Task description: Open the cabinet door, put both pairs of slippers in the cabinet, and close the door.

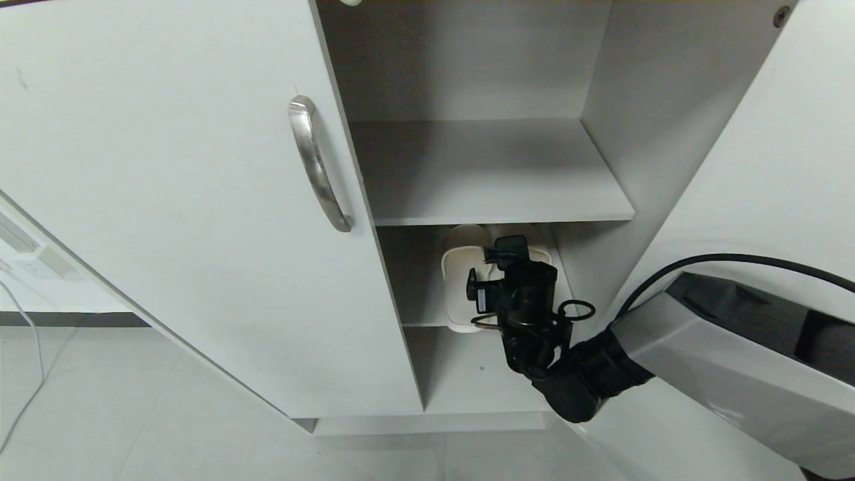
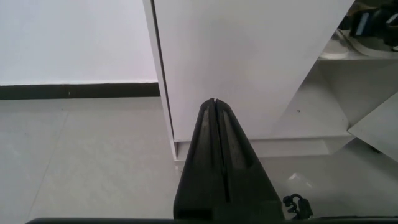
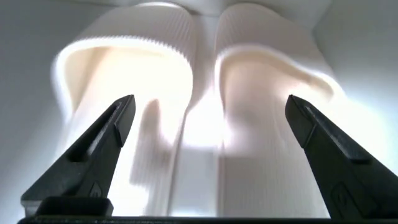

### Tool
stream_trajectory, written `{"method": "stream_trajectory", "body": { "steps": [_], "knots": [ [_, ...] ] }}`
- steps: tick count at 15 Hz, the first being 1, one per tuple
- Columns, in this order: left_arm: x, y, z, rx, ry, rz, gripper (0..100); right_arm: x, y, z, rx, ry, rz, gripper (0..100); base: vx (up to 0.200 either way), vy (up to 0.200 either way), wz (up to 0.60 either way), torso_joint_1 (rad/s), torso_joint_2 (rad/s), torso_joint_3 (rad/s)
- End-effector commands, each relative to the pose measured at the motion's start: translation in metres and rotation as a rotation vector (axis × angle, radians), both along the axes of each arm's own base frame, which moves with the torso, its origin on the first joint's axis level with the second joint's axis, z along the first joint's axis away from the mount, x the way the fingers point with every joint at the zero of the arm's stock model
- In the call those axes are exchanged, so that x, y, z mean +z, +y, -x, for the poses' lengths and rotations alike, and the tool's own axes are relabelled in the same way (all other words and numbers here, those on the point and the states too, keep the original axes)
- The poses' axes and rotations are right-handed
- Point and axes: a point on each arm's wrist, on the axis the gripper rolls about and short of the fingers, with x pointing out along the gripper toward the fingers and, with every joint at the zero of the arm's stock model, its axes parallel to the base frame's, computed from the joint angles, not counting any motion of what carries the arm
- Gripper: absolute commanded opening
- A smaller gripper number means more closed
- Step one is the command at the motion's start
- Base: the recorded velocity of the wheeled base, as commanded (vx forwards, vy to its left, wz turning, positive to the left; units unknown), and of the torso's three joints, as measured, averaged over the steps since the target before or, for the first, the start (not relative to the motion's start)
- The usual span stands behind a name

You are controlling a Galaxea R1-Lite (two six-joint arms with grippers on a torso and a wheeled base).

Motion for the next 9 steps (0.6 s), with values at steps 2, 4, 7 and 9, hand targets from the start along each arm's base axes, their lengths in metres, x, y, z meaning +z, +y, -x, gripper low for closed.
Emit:
{"method": "stream_trajectory", "body": {
  "steps": [2,4,7,9],
  "knots": [
    [0.000,0.000,0.000,0.001,0.000,0.000,0,0.004,-0.017,0.041,0.037,-0.014,-0.012,100,0.000,0.000,0.00,0.000,0.00,0.000],
    [0.000,0.000,0.000,0.000,0.001,0.002,0,0.000,-0.021,0.060,0.063,-0.019,-0.015,100,0.000,0.000,0.00,0.000,0.00,0.000],
    [0.000,0.000,0.000,0.000,0.000,0.002,0,-0.002,-0.014,0.070,0.095,-0.015,-0.012,100,0.000,0.000,0.00,0.000,0.00,0.000],
    [0.000,0.000,0.000,0.000,0.000,0.003,0,-0.002,-0.012,0.073,0.105,-0.015,-0.012,100,-0.200,0.000,0.00,0.000,0.00,0.007]
  ]
}}
